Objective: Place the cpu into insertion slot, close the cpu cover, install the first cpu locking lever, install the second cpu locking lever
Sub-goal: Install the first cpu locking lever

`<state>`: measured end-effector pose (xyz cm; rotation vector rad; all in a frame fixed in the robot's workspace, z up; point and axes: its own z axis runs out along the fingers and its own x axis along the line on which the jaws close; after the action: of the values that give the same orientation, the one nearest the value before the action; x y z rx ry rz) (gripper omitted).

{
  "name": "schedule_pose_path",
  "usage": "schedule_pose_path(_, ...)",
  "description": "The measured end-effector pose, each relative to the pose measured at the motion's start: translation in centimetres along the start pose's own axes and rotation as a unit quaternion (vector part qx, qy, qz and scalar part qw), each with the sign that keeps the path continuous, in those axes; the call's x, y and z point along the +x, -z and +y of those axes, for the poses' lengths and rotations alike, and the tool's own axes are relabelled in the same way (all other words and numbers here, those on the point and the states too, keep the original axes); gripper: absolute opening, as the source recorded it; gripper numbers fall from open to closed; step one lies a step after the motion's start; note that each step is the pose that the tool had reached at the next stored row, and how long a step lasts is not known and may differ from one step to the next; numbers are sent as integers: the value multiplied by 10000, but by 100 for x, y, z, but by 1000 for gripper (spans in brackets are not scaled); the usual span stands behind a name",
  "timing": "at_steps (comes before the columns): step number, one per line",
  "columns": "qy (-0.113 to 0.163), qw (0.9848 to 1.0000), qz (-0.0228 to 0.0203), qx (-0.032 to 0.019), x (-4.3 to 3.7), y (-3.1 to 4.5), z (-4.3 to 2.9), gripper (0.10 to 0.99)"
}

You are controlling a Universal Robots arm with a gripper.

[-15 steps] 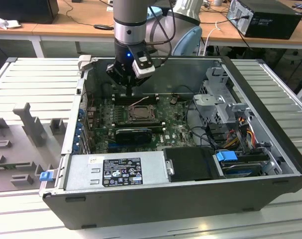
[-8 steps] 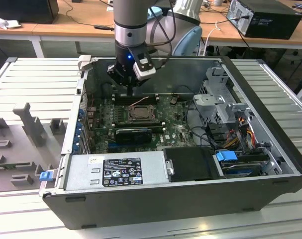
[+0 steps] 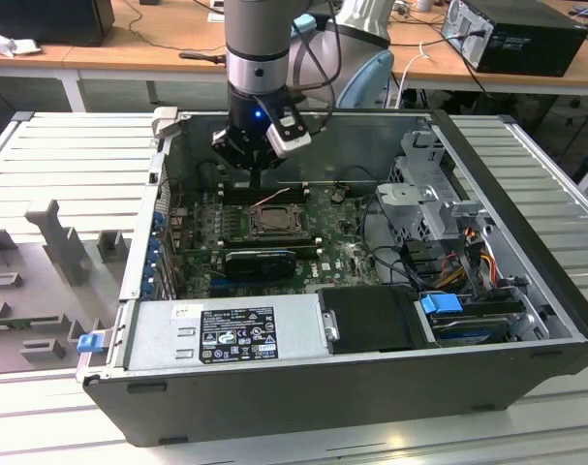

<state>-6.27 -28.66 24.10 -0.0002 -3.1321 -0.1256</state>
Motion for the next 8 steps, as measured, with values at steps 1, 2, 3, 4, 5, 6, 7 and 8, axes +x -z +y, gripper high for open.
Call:
schedule_pose_path(1,10,10000,1,0,-9,-15,-1,106)
schedule_pose_path(2,20,10000,1,0,-23,-34,-3,106)
schedule_pose_path(3,27,10000,2,0,-37,-50,-4,106)
schedule_pose_path(4,34,10000,2,0,-54,-69,-5,106)
schedule_pose_path(5,43,10000,4,0,-80,-94,-6,106)
schedule_pose_path(6,49,10000,4,0,-98,-108,-6,106)
schedule_pose_path(7,59,10000,5,0,-126,-126,-7,106)
schedule_pose_path(8,66,10000,6,1,-146,-135,-7,106)
